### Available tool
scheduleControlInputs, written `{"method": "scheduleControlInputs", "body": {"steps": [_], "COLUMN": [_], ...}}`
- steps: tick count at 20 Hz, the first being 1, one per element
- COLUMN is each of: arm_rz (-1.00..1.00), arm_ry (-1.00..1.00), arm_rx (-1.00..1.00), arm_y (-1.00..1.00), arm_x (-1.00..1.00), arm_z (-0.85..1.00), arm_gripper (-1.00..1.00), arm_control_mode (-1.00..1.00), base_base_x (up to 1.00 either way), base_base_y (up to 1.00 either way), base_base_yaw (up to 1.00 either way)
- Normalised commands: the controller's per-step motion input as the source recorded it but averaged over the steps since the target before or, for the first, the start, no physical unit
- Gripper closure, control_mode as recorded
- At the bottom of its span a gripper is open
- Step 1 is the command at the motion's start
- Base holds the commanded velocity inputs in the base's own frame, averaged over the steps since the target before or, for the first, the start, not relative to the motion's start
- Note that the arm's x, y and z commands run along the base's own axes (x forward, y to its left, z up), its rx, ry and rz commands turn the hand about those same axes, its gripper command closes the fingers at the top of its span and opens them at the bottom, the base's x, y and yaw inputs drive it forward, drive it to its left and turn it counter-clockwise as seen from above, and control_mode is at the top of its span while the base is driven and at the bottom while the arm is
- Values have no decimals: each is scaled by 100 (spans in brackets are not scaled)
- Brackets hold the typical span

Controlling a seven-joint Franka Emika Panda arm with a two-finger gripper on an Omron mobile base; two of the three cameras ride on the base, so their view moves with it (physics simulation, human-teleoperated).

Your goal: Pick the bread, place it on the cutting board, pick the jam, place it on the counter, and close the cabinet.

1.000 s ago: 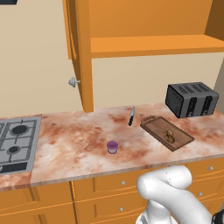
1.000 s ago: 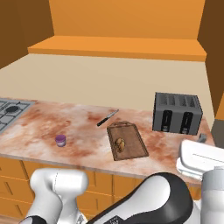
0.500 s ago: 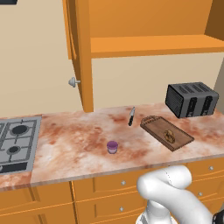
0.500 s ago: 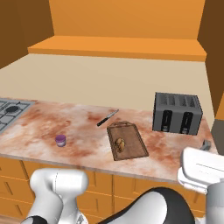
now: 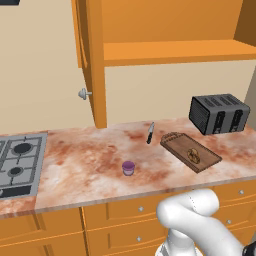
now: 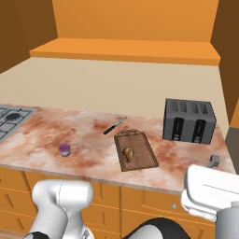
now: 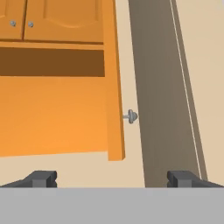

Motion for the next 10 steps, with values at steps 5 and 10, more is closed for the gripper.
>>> {"method": "scheduleControlInputs", "body": {"steps": [5, 10], "arm_rz": [3, 3], "arm_ry": [0, 0], "arm_rx": [0, 0], "arm_y": [9, 0], "arm_x": [-1, 1], "arm_z": [19, 17], "arm_gripper": [-100, -100], "arm_control_mode": [-100, -100], "base_base_x": [0, 0], "base_base_y": [0, 0], "base_base_yaw": [0, 0]}}
